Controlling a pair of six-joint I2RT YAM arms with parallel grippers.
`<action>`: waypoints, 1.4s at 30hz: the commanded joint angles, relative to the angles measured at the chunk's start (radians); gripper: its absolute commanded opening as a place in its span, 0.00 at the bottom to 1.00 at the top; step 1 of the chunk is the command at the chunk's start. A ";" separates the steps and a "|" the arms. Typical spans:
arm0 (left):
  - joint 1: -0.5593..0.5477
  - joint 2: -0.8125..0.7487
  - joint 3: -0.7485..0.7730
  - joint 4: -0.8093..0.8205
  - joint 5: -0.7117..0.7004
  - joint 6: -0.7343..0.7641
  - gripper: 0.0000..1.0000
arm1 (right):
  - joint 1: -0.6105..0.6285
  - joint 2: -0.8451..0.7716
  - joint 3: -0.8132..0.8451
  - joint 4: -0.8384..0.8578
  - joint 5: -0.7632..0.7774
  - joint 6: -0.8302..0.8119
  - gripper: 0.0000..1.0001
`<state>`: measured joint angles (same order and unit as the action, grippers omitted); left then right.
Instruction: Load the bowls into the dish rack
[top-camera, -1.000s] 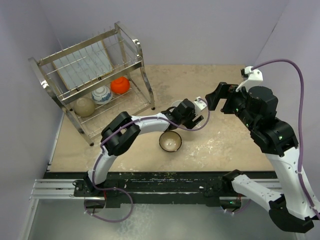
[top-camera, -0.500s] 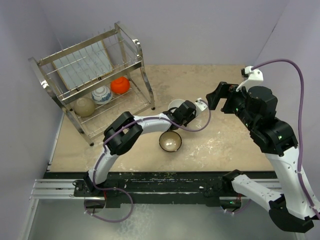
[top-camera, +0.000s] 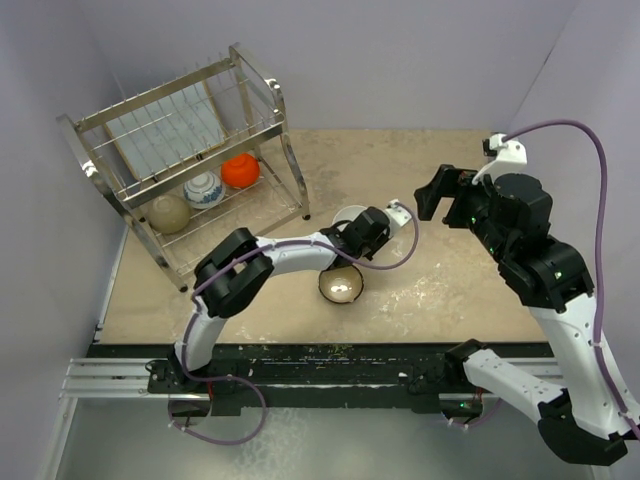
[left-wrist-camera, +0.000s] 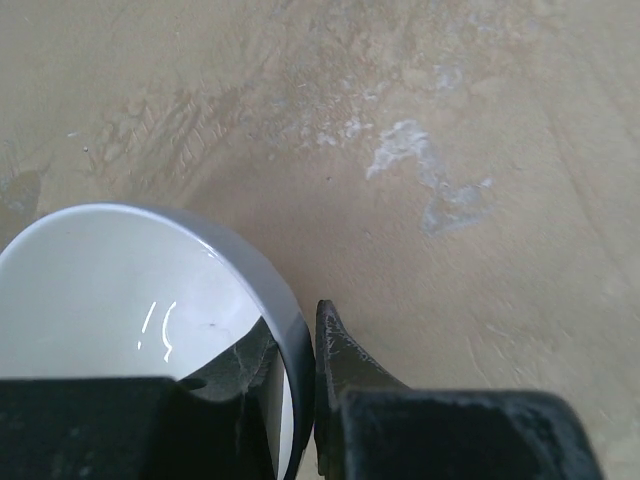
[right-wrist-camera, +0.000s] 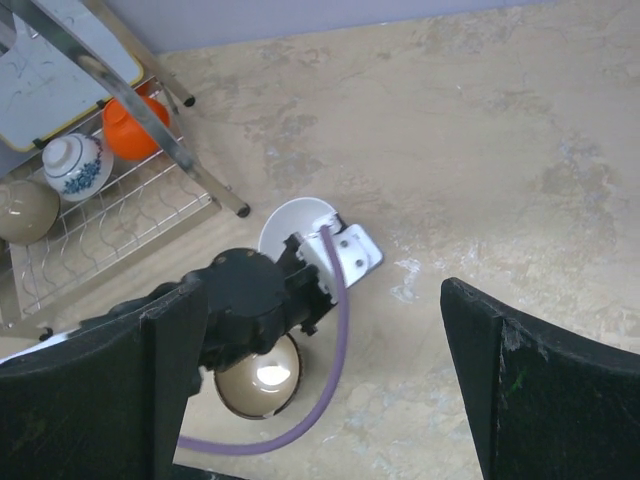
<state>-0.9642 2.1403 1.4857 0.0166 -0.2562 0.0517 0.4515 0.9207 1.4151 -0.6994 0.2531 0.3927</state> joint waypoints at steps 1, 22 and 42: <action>-0.010 -0.231 -0.051 0.106 0.039 -0.102 0.00 | -0.004 -0.030 -0.003 0.012 0.061 -0.009 0.99; 0.157 -0.846 -0.809 0.575 0.233 -0.735 0.00 | -0.004 -0.073 -0.021 -0.007 -0.022 0.006 0.99; 0.482 -0.851 -1.084 1.211 0.523 -1.103 0.00 | -0.003 -0.086 0.001 -0.037 -0.028 0.003 0.99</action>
<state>-0.5163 1.2785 0.4061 0.9085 0.1921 -0.9447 0.4511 0.8433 1.3869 -0.7406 0.2329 0.3943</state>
